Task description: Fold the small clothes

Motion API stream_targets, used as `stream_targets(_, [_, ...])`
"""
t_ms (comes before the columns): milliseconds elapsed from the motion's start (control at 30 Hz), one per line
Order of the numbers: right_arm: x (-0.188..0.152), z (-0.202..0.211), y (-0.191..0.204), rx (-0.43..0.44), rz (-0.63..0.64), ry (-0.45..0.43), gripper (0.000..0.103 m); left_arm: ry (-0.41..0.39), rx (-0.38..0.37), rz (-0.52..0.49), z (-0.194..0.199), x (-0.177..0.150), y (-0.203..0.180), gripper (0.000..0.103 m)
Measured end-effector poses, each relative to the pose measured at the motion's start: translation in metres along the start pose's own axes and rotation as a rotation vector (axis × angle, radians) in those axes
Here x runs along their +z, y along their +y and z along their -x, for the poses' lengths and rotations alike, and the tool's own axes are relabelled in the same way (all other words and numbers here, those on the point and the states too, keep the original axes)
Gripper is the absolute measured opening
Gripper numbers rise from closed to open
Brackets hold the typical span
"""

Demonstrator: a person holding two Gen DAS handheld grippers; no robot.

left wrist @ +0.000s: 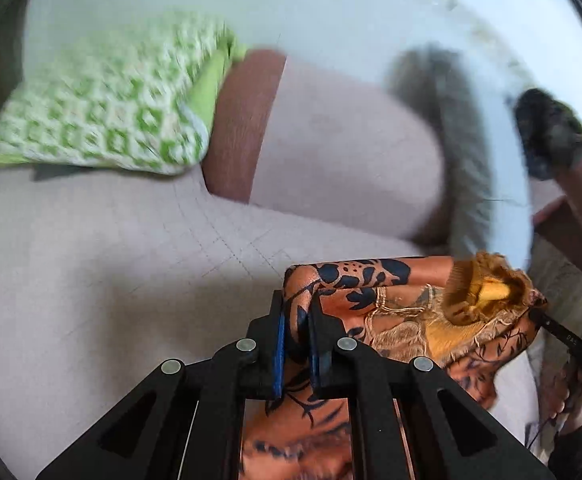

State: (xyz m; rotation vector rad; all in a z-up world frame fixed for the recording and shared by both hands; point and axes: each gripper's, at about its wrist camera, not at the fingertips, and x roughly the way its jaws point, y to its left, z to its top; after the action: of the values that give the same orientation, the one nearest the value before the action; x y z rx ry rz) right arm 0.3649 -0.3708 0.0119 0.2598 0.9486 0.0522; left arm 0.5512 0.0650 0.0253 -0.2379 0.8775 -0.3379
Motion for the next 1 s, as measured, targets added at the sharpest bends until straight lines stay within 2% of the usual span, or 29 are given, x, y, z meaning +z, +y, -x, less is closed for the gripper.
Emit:
stream_targets(100, [-0.039, 0.075, 0.015, 0.042, 0.010, -0.067, 0.013, -0.071, -0.019, -0.023, 0.076, -0.049, -0.006, 0.008])
stream_targets(233, [-0.120, 0.132, 0.026, 0.084, -0.035, -0.051, 0.013, -0.076, -0.007, -0.001, 0.149, -0.139, 0.010, 0.008])
stream_targets(267, [-0.132, 0.132, 0.034, 0.082, -0.044, -0.037, 0.013, -0.061, 0.001, 0.018, 0.158, -0.163, 0.016, 0.008])
stream_targets(333, [-0.179, 0.136, 0.032, 0.077, -0.105, 0.012, 0.013, -0.010, 0.005, 0.087, 0.167, -0.201, 0.029, 0.008])
stream_targets(467, [-0.242, 0.112, 0.035, 0.020, -0.173, 0.120, 0.013, 0.089, 0.068, 0.205, 0.147, -0.265, 0.059, 0.008])
stream_targets(500, [-0.252, 0.110, 0.030, 0.007, -0.173, 0.137, 0.013, 0.144, 0.093, 0.250, 0.140, -0.273, 0.067, 0.008])
stream_targets(567, [-0.259, 0.109, 0.031, -0.042, -0.171, 0.158, 0.013, 0.149, 0.052, 0.297, 0.144, -0.276, 0.073, 0.008])
stream_targets(667, [-0.257, 0.113, 0.044, -0.106, -0.118, 0.148, 0.014, 0.139, 0.057, 0.266, 0.156, -0.282, 0.071, 0.009])
stream_targets(733, [-0.261, 0.117, 0.048, -0.132, -0.113, 0.158, 0.015, 0.160, 0.083, 0.257, 0.155, -0.286, 0.067, 0.011])
stream_targets(767, [-0.262, 0.117, 0.048, -0.138, -0.116, 0.168, 0.016, 0.184, 0.100, 0.260, 0.148, -0.286, 0.063, 0.014])
stream_targets(800, [-0.266, 0.112, 0.048, -0.144, -0.117, 0.200, 0.023, 0.234, 0.110, 0.274, 0.141, -0.291, 0.067, 0.014])
stream_targets(867, [-0.277, 0.105, 0.050, -0.153, -0.118, 0.256, 0.025, 0.292, 0.111, 0.301, 0.133, -0.292, 0.066, 0.015])
stream_targets(933, [-0.277, 0.113, 0.053, -0.122, -0.112, 0.218, 0.027, 0.278, 0.084, 0.311, 0.141, -0.289, 0.066, 0.019])
stream_targets(1000, [-0.277, 0.134, 0.058, -0.077, -0.107, 0.150, 0.041, 0.231, 0.047, 0.307, 0.161, -0.288, 0.063, 0.029])
